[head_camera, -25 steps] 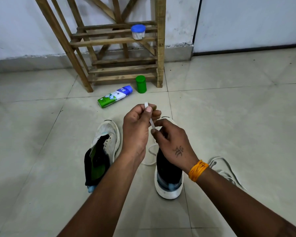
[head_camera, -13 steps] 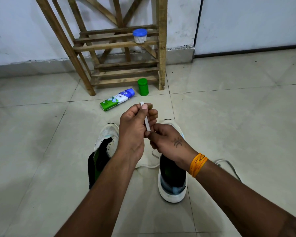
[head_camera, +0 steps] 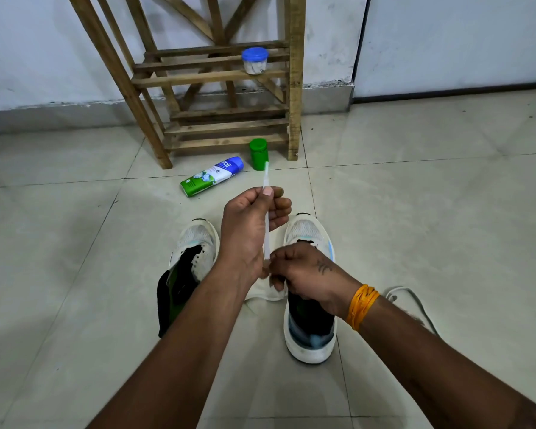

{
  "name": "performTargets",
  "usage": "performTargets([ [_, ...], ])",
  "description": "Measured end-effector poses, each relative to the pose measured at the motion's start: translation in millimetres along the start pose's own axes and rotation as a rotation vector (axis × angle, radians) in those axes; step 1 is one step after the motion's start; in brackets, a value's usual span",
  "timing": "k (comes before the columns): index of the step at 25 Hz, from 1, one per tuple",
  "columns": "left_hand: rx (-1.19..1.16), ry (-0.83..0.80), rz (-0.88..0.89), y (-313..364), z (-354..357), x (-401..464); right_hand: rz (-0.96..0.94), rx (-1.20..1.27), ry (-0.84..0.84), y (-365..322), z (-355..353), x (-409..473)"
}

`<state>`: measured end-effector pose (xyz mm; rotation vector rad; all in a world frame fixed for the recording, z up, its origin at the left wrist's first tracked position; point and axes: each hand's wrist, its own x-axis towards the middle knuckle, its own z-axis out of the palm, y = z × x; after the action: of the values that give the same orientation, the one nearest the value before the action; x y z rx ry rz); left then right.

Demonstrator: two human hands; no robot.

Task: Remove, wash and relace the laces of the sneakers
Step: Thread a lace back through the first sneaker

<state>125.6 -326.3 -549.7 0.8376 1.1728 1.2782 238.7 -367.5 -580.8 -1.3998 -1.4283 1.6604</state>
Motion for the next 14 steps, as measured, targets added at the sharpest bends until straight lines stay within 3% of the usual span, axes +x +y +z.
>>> performTargets([
  [3,0.025,0.016,0.012,-2,-5,1,0.1,-0.112,-0.079,9,3,-5],
  [10,0.054,0.016,-0.014,-7,-4,-2,0.115,-0.188,-0.121,16,3,-10],
  [14,0.134,0.017,0.021,-13,-2,-4,0.061,-0.179,-0.038,22,-2,-9],
])
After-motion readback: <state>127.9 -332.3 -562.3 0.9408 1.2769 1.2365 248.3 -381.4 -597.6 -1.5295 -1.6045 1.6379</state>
